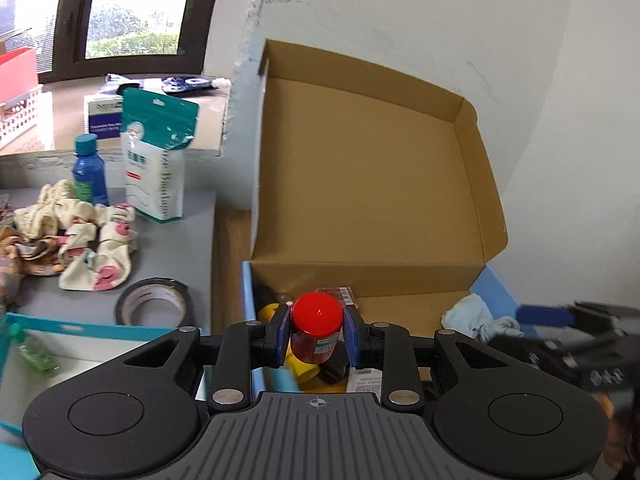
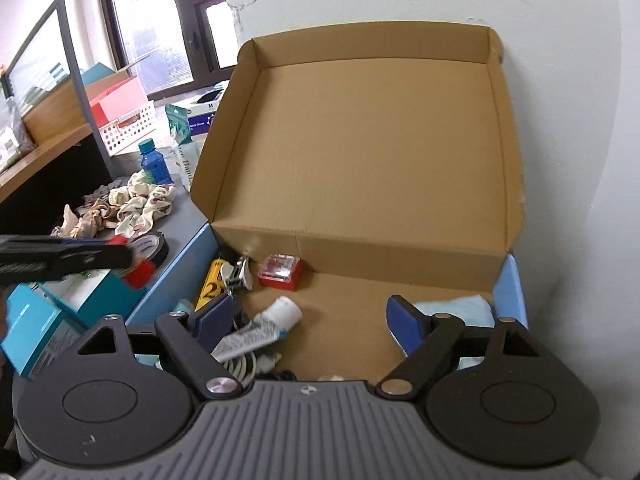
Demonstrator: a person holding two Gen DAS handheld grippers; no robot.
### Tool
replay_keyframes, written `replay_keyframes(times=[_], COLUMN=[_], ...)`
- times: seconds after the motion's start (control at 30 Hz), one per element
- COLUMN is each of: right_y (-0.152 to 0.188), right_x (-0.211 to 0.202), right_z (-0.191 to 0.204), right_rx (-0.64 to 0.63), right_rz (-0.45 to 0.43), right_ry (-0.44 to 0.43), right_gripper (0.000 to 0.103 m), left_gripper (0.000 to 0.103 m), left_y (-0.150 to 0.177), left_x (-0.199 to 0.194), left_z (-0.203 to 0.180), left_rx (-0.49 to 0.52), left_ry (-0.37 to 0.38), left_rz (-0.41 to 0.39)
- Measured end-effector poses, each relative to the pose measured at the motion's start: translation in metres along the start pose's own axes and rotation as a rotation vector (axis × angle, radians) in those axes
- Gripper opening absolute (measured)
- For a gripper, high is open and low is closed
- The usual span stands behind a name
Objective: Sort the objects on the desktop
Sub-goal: 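Lower the red-capped jar into the cardboard box and open the left tool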
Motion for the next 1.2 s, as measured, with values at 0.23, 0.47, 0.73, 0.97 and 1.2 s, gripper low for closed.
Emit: replay_keyframes(times=[0.23,0.47,0.73,0.97,1.2], right_y=[0.026,0.043,0.049,0.053,0.054], right_x=[-0.008,-0.010,-0.006,-0.005,-0.003], right_z=[-0.010,-0.018,-0.026,-0.037,-0.042], right_rx=[0.039,0.076,0.109,0.134,0.146], right_rz=[-0.007,-0.016,-0.022,-0.019,-0.019], right_ry=[-0.009,-0.023,-0.046,-0.052,-0.061], right_gripper=[0.089,0.089,0.089,0.089,0.089], left_gripper=[0.031,0.031,0.031,0.031,0.031], left_y=[-0.009,-0.015,-0.017,-0.013,-0.010], left_x=[0.033,0.059,0.086,0.104,0.110], left_z=[-0.009,-0.014,-0.024,-0.029,-0.033], left_rx=[-0.036,-0.081,-0.059,-0.036,-0.010], left_ry=[0.009,0.001,-0.046,-0.081,-0.103], left_rz=[0.048,0.073,0.086,0.118,0.118])
Point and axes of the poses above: each gripper's, at about its wrist camera, not at the fingertips, and x roughly the way its jaws point, z to its left, y to its underside, the point moved 4 cm from there along x, roughly the way its jaws point, and after that the axes turned 10 degrees about z, right-handed, at the moved point
